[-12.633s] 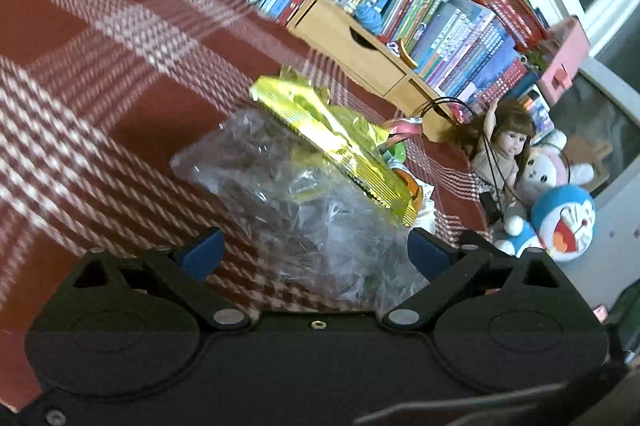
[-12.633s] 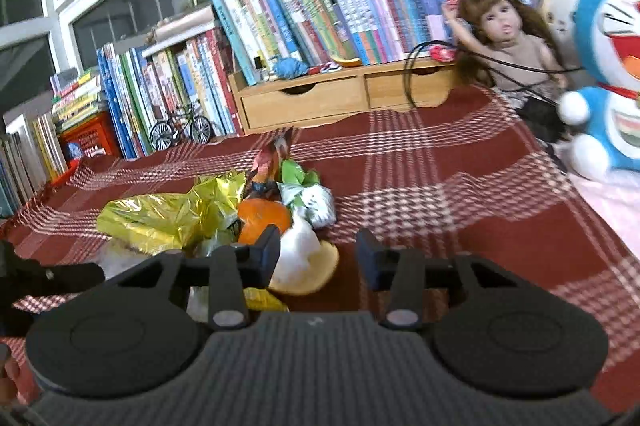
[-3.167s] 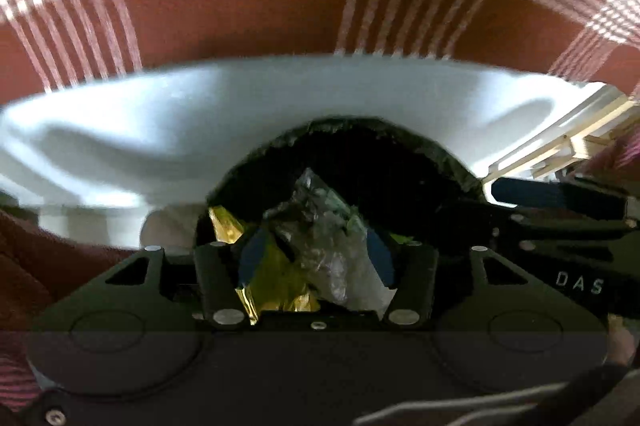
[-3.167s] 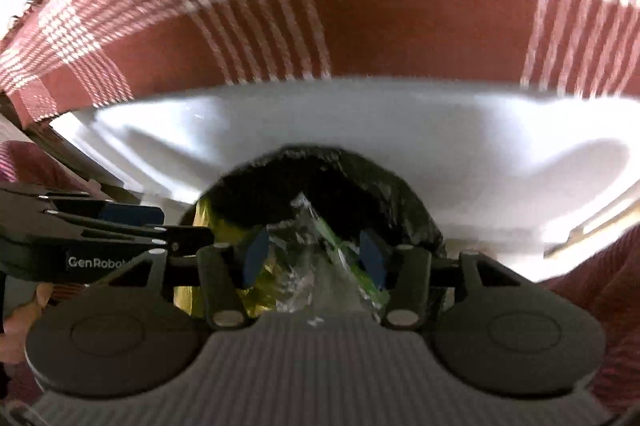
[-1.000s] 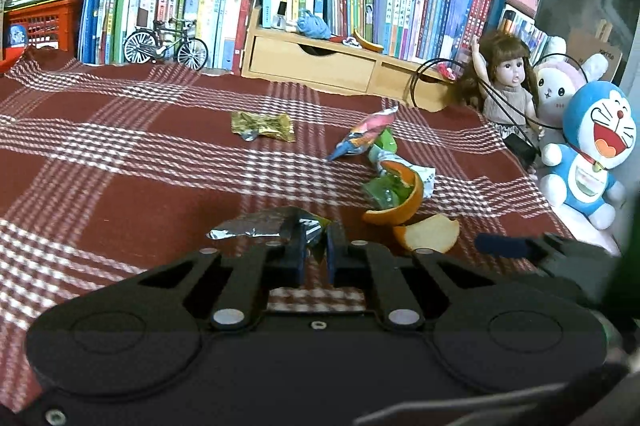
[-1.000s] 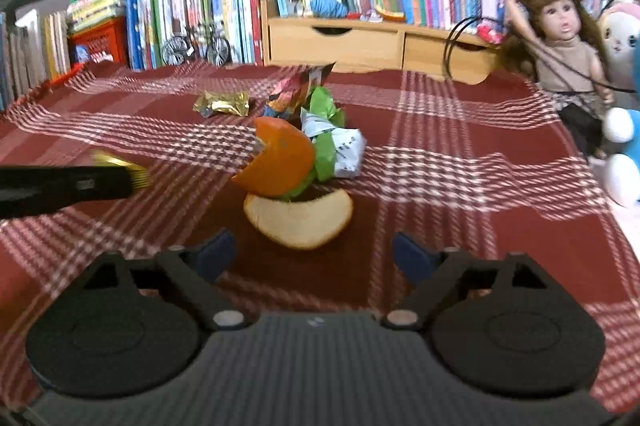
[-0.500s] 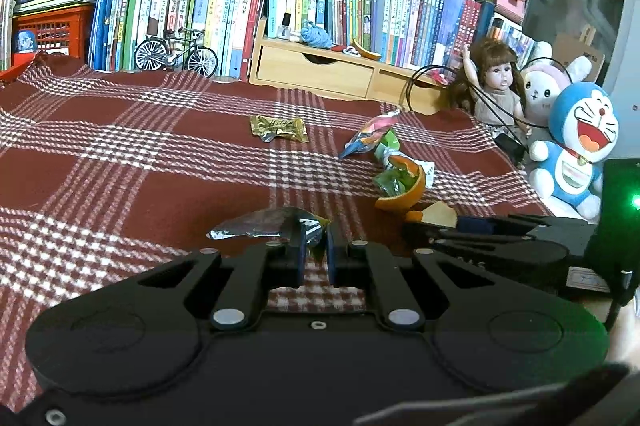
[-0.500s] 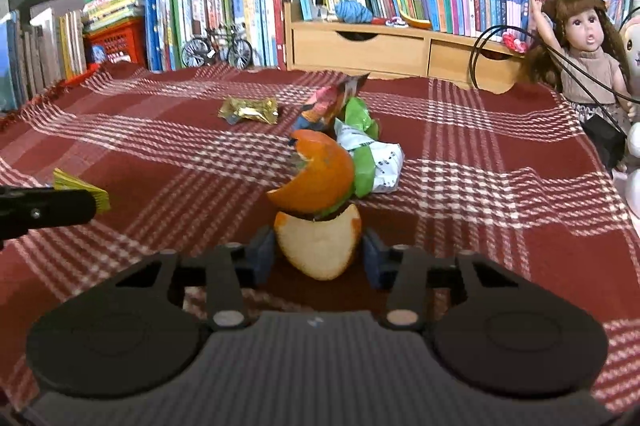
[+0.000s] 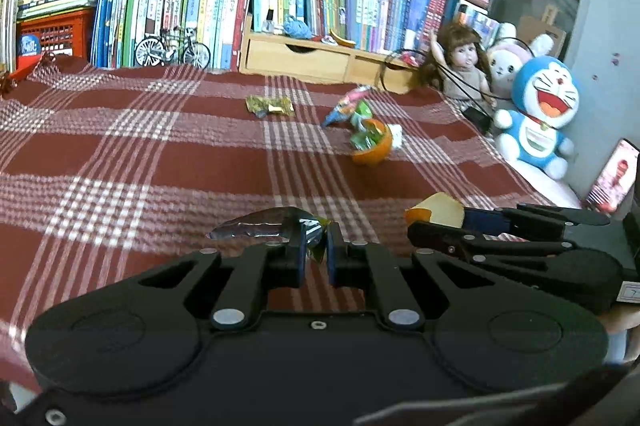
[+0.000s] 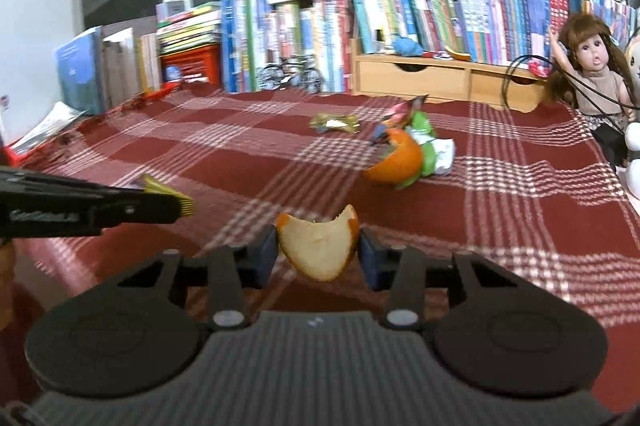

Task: Collect trash
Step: 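Grasp a silver wrapper with the left gripper while the right gripper grasps an orange peel, then lower the silver wrapper and orange peel into the trash bag and release both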

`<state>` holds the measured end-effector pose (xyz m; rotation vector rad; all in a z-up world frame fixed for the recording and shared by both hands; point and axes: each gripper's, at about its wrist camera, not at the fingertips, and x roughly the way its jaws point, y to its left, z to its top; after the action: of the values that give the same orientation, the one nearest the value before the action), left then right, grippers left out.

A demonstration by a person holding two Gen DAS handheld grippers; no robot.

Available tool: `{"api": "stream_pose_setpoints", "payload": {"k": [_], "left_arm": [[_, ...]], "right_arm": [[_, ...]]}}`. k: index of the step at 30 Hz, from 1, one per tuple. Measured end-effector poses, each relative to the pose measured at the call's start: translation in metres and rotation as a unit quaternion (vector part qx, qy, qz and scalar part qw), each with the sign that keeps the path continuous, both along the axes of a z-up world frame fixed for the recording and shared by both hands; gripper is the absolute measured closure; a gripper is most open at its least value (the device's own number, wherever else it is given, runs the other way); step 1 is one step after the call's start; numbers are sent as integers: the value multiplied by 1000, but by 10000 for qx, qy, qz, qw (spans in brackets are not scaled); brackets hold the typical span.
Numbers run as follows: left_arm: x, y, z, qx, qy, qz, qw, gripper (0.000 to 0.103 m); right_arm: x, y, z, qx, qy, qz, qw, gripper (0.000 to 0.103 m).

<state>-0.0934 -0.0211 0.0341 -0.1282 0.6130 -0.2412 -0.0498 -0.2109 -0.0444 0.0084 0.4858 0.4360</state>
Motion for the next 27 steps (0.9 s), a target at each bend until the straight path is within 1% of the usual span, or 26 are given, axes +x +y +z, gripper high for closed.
{"api": "stream_pose_setpoints", "payload": {"k": [6, 9, 13, 17, 20, 23, 24, 27], "left_arm": [[-52, 0, 3, 54, 98, -250, 9996, 94], [-75, -1, 0, 59, 215, -358, 9991, 94], [-101, -3, -12, 191, 407, -494, 9978, 94], [-115, -3, -36, 260, 865, -554, 9944, 93], [-119, -2, -60, 333, 1272, -553, 9898, 93], [-122, -2, -85, 549, 1531, -516, 9853, 93], [-122, -1, -92, 621, 1611, -502, 9837, 93], [-121, 5, -114, 642, 1955, -498, 9773, 92]], "right_arm": [[-51, 4, 0, -18, 107, 369, 9993, 55], [-77, 7, -6, 17, 239, 535, 9983, 55], [-107, 14, -22, -30, 469, 652, 9968, 55], [-125, 24, -47, -287, 761, 734, 9940, 55], [-131, 28, -68, -431, 1000, 721, 9914, 55], [-137, 36, -94, -897, 945, 707, 9889, 55], [-137, 37, -104, -973, 1079, 689, 9870, 55], [-133, 35, -122, -867, 1459, 643, 9834, 55]]}}
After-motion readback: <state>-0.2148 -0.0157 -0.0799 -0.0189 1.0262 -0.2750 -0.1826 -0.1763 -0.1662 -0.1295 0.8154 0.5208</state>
